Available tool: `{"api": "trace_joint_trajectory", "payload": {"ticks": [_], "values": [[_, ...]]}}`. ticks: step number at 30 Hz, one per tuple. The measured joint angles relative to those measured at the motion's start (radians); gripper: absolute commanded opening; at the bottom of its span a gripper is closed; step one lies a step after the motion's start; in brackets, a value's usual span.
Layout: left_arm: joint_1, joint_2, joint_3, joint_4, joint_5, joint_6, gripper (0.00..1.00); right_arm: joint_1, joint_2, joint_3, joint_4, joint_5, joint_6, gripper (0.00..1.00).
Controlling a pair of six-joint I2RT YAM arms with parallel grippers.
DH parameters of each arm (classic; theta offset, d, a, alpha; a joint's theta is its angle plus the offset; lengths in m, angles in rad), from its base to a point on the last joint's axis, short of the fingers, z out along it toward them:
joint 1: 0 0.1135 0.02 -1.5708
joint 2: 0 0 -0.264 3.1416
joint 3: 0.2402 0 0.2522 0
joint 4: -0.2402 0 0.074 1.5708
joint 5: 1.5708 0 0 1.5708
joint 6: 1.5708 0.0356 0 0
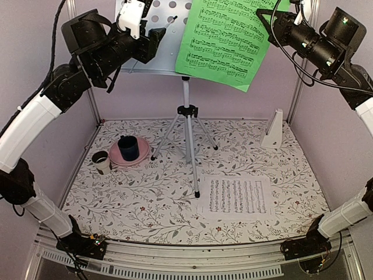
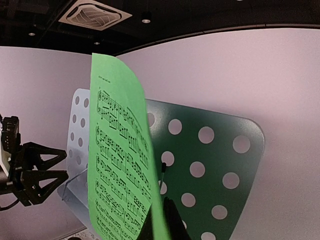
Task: Set up the instrument practice props
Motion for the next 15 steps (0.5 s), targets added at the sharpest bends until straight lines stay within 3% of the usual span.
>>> {"api": "trace_joint_trajectory", "payload": {"ticks": [7,15], "values": [[0.039,0.073,0.074,-0.026,-0.025,0.045,0.55,-0.044,0.068,0.076,0.060,-0.007,0.021,0.00],[0.083,0.116,0.112,-0.051,-0.022,0.076,0.44,-0.063,0.137,0.105,0.082,-0.011,0.022,0.00]]}}
